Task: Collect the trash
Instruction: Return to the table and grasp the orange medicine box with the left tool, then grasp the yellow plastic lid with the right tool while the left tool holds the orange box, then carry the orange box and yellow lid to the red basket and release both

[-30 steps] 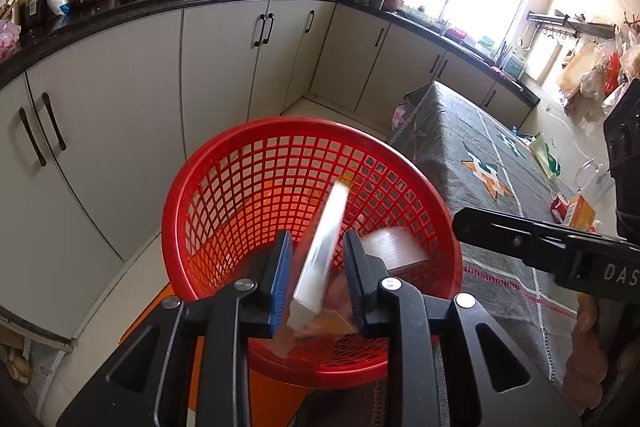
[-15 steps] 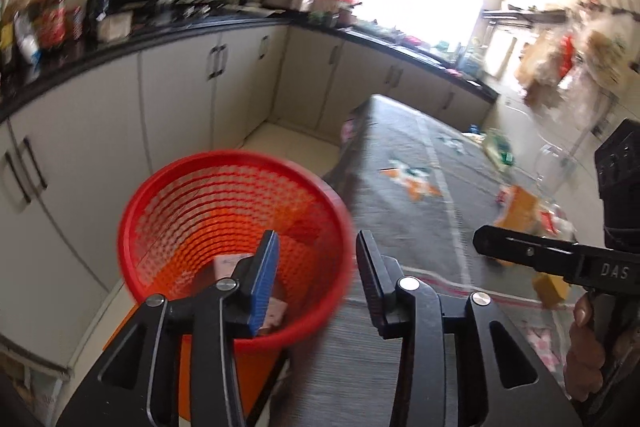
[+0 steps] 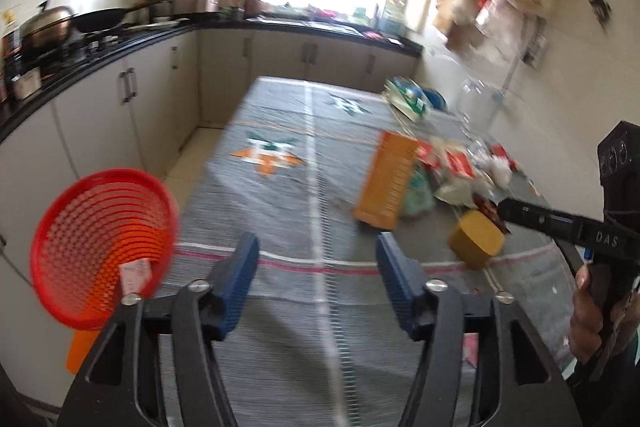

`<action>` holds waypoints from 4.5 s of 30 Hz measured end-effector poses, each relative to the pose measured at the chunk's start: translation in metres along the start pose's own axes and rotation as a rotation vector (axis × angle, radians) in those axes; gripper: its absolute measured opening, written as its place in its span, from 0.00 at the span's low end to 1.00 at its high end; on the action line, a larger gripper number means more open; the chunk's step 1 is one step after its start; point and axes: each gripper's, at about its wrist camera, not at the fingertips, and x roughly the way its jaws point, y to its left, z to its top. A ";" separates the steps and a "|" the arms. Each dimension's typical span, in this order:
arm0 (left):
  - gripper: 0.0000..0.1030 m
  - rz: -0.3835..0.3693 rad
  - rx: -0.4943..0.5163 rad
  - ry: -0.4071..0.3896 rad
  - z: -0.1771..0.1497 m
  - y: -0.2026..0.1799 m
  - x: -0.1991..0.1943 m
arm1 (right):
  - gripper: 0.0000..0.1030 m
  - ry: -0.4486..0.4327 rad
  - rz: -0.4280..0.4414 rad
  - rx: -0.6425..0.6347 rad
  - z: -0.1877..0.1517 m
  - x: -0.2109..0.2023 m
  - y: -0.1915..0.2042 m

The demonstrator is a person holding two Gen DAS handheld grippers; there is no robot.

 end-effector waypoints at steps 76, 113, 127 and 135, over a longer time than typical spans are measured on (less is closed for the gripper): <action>0.46 0.000 0.078 0.089 0.009 -0.069 0.084 | 0.69 0.040 -0.213 -0.096 -0.028 0.006 -0.041; 0.46 0.033 0.030 0.043 -0.006 -0.036 0.051 | 0.69 0.075 -0.192 -0.149 -0.029 0.021 0.000; 0.46 0.095 -0.031 -0.010 0.002 0.003 0.031 | 0.69 0.095 -0.169 -0.192 -0.016 0.038 0.022; 0.46 0.157 -0.107 -0.054 0.005 0.051 0.009 | 0.69 0.123 -0.130 -0.231 -0.004 0.062 0.052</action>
